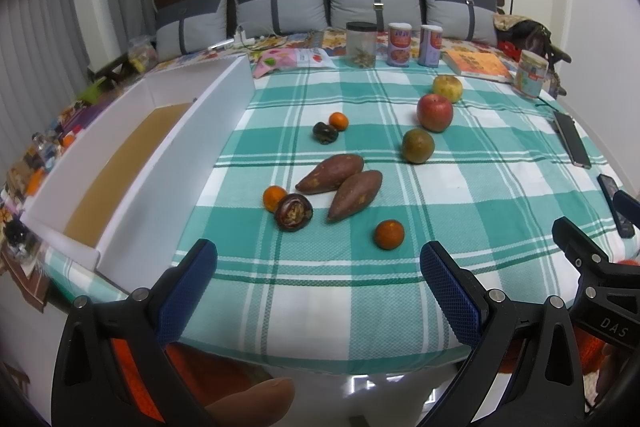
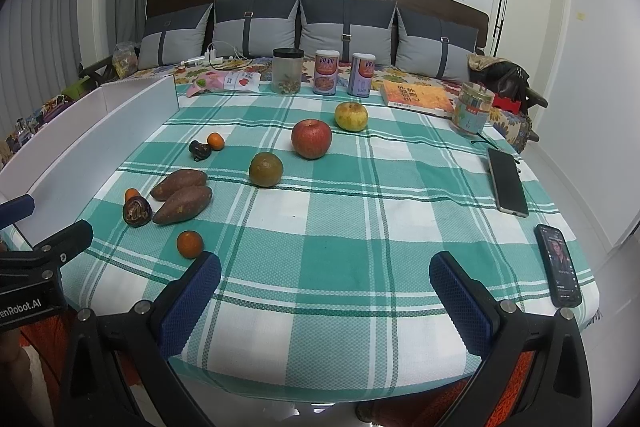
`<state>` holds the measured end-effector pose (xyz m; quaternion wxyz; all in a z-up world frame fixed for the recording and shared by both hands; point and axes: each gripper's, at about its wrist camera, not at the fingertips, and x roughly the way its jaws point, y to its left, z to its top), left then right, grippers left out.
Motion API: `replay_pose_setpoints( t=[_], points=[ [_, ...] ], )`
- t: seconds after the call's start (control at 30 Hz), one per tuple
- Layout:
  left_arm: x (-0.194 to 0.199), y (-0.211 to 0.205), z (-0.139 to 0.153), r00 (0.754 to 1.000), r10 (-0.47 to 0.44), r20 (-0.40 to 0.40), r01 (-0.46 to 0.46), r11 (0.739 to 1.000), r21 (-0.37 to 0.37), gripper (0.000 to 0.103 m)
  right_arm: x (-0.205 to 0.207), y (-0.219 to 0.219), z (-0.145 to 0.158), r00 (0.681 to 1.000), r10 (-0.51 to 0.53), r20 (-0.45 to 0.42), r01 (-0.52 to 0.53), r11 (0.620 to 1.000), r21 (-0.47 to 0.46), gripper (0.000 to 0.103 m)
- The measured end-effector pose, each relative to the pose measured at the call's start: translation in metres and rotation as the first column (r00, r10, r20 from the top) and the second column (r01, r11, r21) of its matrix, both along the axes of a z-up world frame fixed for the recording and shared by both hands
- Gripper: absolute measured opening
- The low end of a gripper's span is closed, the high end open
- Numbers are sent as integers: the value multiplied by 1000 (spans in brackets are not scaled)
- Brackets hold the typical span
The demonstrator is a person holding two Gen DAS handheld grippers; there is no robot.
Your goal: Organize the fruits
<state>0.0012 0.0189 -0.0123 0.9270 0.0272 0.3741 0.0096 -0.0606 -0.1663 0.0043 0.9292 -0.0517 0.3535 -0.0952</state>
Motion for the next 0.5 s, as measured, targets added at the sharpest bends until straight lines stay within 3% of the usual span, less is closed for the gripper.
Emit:
replay_pose_setpoints(
  t=[0.5],
  points=[
    [0,2,1,1000,-1,-1,1,1000,1,102,0,-1,-1,1000,-3,-5,3,1000,4,103]
  ],
)
